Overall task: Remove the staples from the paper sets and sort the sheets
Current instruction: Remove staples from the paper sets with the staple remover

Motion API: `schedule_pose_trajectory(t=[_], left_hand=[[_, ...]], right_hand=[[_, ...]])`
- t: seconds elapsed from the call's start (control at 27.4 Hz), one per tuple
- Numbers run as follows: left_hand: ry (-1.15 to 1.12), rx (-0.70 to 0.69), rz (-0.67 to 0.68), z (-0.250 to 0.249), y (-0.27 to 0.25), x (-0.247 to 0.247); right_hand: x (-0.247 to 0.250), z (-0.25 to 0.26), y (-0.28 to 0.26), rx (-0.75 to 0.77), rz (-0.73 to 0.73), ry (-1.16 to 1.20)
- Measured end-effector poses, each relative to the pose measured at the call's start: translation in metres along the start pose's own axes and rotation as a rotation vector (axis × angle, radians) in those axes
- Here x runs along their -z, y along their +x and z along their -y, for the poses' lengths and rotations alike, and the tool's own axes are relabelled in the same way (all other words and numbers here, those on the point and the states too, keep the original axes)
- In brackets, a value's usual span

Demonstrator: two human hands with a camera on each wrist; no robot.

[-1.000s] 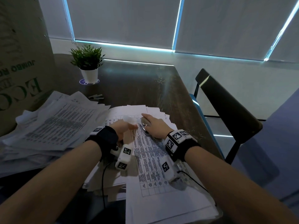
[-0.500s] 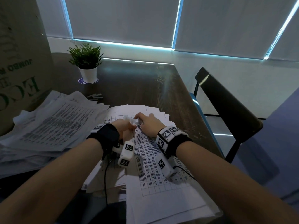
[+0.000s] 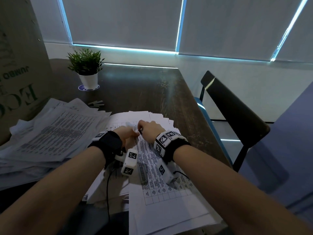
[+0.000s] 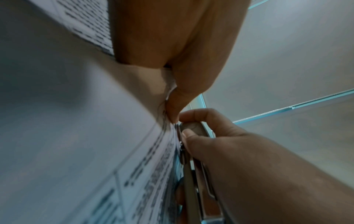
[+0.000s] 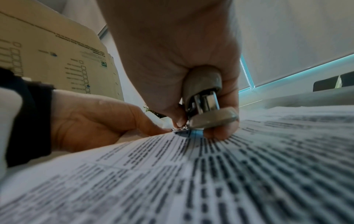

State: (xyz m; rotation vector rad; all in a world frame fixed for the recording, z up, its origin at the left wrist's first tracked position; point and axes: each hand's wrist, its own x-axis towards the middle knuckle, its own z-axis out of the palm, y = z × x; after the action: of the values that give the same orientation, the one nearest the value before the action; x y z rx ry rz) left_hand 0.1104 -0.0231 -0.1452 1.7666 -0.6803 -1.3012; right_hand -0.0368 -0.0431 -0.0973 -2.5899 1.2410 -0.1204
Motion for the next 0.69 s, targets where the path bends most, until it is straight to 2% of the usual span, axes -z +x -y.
schedule_pose_trajectory(t=[0.37, 0.51, 0.69], left_hand=[[-0.109, 0.005, 0.053, -0.010, -0.023, -0.014], [-0.028, -0.022, 0.020, -0.010, -0.030, -0.013], [0.203, -0.083, -0.064, -0.011, -0.024, -0.007]], right_hand=[[0.003, 0.002, 0.000, -0.025, 0.012, 0.050], [0.005, -0.005, 0.004, -0.015, 0.036, 0.166], [0.018, -0.016, 0.007, 0.001, 0.091, 0.320]])
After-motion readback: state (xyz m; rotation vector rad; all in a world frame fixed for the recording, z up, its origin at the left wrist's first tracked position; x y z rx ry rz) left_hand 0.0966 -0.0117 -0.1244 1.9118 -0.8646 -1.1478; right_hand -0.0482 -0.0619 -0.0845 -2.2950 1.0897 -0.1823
